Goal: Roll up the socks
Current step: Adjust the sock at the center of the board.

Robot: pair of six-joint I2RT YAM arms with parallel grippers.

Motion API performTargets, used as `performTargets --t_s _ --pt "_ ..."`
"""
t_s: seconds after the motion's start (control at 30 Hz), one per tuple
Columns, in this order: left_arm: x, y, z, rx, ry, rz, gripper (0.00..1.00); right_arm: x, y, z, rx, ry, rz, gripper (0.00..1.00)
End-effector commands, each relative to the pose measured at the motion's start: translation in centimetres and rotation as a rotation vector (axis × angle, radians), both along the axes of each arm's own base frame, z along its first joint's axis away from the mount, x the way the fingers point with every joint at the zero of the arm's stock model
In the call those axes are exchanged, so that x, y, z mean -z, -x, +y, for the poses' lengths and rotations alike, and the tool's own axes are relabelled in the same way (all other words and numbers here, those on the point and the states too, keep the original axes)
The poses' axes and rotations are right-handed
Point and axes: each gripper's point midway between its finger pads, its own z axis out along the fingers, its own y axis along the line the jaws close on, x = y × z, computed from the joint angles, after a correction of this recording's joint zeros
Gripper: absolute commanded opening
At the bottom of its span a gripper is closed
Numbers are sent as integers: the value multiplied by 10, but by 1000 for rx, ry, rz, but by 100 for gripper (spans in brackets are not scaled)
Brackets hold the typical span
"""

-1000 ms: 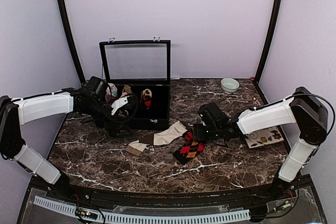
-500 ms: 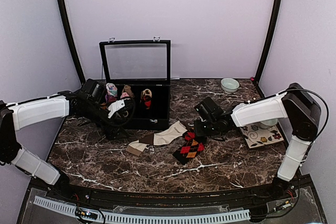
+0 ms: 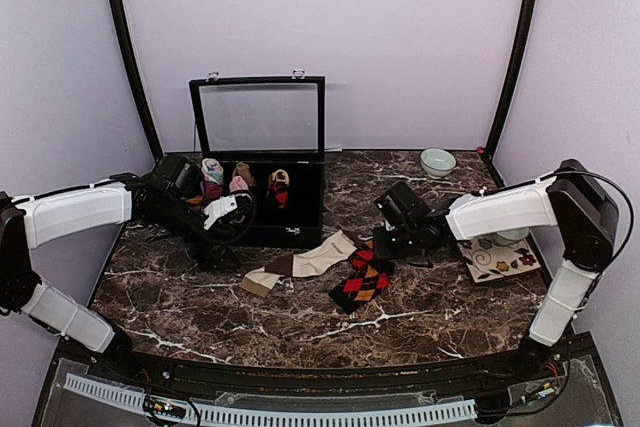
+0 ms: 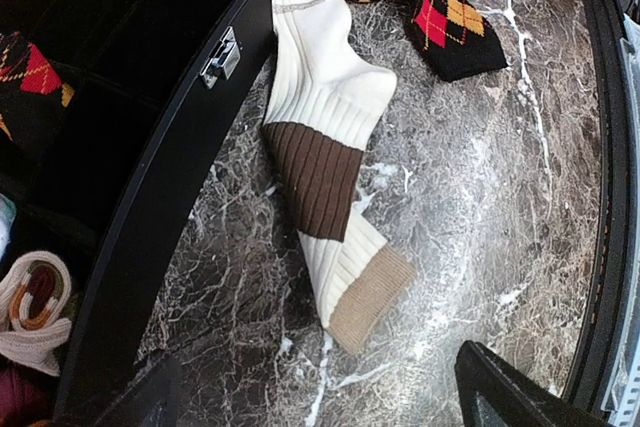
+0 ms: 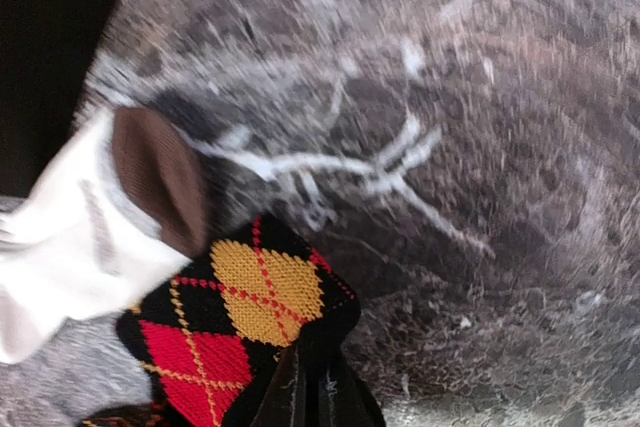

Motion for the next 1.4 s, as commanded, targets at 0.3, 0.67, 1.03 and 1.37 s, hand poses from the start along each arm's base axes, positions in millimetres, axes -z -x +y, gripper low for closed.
performTargets --t_s 0.3,0.67,1.03,1.37 --pt "-2 6 4 10 -21 3 98 -95 -42 16 -28 -125 -160 0" --pt "3 13 21 -17 -122 49 99 -65 -82 9 81 -38 -129 15" --pt "-3 16 21 -29 -106 55 99 -101 -87 19 56 -27 -255 65" --pt "-8 11 31 -54 -109 39 99 -62 25 30 -98 27 -226 62"
